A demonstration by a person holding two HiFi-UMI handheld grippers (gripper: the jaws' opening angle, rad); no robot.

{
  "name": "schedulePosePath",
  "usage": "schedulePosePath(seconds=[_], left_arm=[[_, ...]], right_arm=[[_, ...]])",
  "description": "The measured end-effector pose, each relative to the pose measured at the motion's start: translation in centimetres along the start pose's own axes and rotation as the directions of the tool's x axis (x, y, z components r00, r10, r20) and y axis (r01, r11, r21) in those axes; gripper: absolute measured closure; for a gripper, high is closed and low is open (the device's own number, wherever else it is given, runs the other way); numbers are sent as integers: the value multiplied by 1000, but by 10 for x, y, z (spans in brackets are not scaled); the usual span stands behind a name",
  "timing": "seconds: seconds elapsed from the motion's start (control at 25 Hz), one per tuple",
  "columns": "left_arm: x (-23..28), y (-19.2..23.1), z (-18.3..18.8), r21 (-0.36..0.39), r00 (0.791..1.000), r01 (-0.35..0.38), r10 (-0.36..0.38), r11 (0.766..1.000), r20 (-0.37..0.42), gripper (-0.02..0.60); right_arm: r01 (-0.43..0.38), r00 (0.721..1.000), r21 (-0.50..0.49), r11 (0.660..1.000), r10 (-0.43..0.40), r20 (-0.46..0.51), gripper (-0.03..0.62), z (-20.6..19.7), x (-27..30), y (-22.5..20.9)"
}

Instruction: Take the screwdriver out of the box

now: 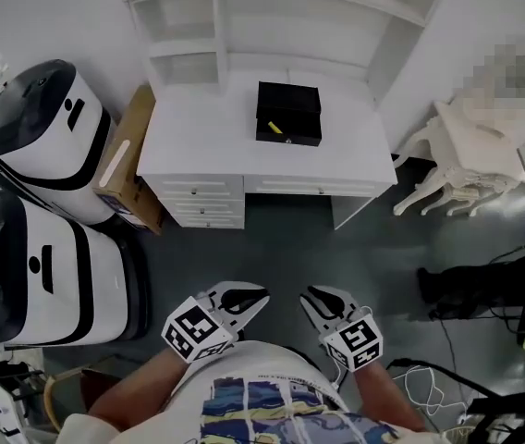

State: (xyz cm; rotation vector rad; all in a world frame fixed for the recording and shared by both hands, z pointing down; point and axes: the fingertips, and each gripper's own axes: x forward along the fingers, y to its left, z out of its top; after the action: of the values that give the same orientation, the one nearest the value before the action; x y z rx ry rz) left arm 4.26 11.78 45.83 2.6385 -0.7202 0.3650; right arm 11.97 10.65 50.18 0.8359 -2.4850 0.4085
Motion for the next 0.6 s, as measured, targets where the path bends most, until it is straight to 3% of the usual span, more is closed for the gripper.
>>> schedulePosePath(seconds=[0.24,0.44,0.6], left_arm=[[-22,83,9,16,999,6,-5,1000,-32,568],[-37,132,18,-43,998,-55,55,998,1,569],[-35,174,29,-82,989,-142,145,986,29,569]], right_arm=[[37,999,-4,999,-37,-1,502,50,75,-43],[44,999,-43,998,-44,-21,514,87,127,-93],[34,997,-76,997,-39,-63,517,111,176,-154]])
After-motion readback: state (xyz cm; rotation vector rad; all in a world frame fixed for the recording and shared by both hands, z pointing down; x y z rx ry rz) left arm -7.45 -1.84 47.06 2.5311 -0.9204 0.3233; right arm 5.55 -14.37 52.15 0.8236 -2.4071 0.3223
